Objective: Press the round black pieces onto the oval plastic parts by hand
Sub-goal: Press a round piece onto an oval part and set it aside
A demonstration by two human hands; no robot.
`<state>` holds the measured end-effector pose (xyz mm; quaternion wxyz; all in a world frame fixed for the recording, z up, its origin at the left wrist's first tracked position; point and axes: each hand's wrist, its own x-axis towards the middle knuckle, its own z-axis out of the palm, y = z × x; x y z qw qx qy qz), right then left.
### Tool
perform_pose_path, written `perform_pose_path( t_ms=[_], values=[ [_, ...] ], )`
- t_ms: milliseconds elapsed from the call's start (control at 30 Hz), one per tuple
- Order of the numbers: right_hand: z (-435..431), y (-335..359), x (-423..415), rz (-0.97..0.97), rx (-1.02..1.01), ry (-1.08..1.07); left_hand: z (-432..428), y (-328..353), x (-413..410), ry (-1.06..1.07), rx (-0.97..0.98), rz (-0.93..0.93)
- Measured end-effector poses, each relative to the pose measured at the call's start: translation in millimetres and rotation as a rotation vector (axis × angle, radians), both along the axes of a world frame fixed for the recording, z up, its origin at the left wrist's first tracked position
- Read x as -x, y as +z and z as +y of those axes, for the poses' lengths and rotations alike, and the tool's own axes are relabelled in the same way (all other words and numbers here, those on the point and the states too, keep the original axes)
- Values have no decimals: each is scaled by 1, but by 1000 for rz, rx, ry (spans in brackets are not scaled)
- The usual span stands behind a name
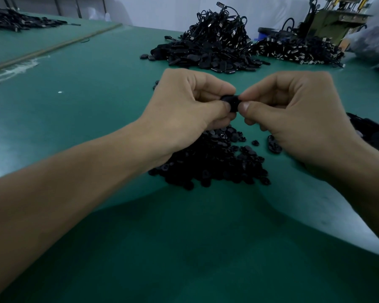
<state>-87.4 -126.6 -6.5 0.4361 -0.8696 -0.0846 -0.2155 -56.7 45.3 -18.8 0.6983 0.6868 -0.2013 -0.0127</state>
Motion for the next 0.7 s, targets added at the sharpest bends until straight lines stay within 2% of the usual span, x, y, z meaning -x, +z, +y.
perform_pose_path(
  t_ms=[200, 433, 567, 700],
  values=[
    [3, 2, 3, -16, 37, -35, -1, -3, -1, 19, -55, -70],
    [7, 1, 3, -44, 75, -64, 0, -6, -4, 137, -243, -265],
    [10, -2, 4, -33, 75, -19, 3, -7, -4, 217, -366, -447],
    [10, 0, 5, 8, 39, 81, 7, -7, -8, 226, -379, -467]
  ],
)
